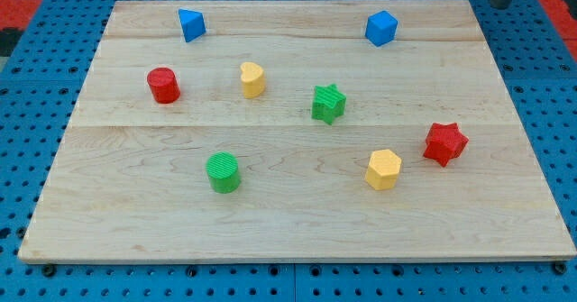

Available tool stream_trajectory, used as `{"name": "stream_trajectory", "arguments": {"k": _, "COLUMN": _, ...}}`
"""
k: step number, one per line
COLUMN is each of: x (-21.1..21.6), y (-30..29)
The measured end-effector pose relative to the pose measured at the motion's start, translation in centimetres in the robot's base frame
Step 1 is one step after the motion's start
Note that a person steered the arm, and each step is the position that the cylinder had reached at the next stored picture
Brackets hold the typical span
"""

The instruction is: Push the blue cube to the center top

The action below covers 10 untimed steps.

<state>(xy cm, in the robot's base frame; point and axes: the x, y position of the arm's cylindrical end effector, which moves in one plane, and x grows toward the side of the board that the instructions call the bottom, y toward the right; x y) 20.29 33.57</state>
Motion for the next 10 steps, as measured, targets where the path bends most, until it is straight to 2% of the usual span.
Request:
{"name": "stream_trajectory", "arguments": {"k": 1, "x": 0.0, "y": 0.0}}
{"name": "stream_trajectory", "arguments": {"k": 2, "x": 4.4, "y": 0.4}}
{"name": "stream_trajectory", "arguments": {"k": 4, "x": 7.7, "y": 0.6}}
{"name": "stream_trajectory", "arguments": {"k": 5, "x": 11.8, "y": -2.9}}
{"name": "stream_trajectory", "arguments": {"k": 9, "x": 11.8, "y": -2.9}}
{"name": "stream_trajectory", "arguments": {"k": 10, "x": 10.5, "y": -3.2}}
